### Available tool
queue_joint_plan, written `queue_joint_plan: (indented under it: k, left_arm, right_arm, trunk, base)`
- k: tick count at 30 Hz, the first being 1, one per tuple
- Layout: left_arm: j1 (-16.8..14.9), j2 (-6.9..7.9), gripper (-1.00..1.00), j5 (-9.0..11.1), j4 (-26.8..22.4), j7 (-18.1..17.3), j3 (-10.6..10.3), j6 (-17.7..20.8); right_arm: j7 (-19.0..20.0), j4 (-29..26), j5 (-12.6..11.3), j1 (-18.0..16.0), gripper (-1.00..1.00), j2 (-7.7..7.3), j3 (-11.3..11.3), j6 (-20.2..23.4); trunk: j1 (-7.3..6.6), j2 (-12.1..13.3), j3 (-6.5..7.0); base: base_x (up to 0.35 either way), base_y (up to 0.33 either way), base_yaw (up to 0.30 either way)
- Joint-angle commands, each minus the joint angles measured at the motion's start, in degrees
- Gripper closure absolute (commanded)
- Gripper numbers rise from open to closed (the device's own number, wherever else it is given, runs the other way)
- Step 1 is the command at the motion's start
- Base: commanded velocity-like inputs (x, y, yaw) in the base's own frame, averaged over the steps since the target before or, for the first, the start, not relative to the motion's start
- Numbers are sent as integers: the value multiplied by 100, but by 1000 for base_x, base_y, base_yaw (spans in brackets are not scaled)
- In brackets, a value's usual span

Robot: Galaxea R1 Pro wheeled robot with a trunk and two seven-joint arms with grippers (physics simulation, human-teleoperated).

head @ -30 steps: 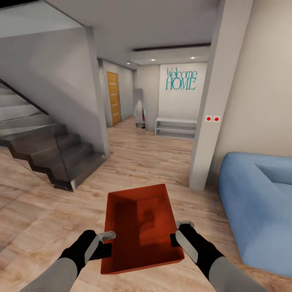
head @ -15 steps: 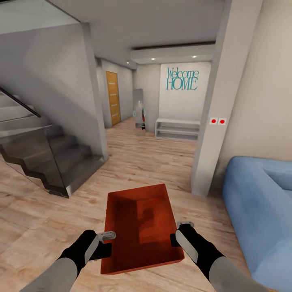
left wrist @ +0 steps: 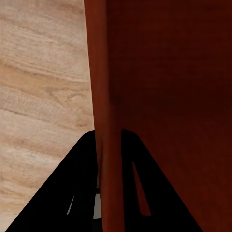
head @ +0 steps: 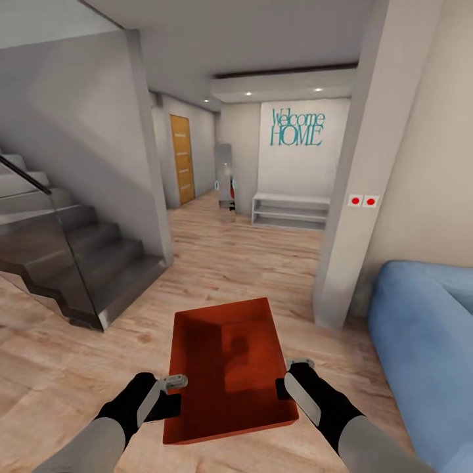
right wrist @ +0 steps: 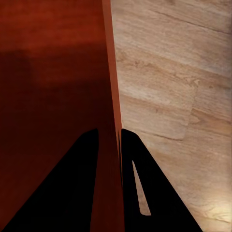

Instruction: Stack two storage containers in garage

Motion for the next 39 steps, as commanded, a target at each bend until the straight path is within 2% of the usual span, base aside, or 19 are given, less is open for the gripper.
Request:
queue_joint_plan:
  k: [1, 12, 21, 39]
  left_arm:
    - [-7, -18, 100, 99, -12, 19, 39, 29]
    - [-7, -18, 100, 99, -12, 22, 39, 29]
    - [-7, -18, 100, 99, -12, 22, 35, 29]
    - [-7, -18, 100, 99, -12, 22, 30, 29]
  right_arm:
    - [-51, 0, -111, -1, 100, 1, 70, 19]
    - [-51, 0, -109, -1, 100, 1, 70, 17]
    - [-51, 0, -111, -1, 100, 1, 70, 19]
    - [-51, 0, -111, -1, 100, 1, 70, 18]
  trunk:
    - [4, -5, -7]
    - [4, -5, -7]
    - [4, -5, -26]
    - [4, -5, -27]
  base:
    - [335, 0, 0]
    - [335, 0, 6]
    - [335, 0, 180]
    - [335, 0, 7]
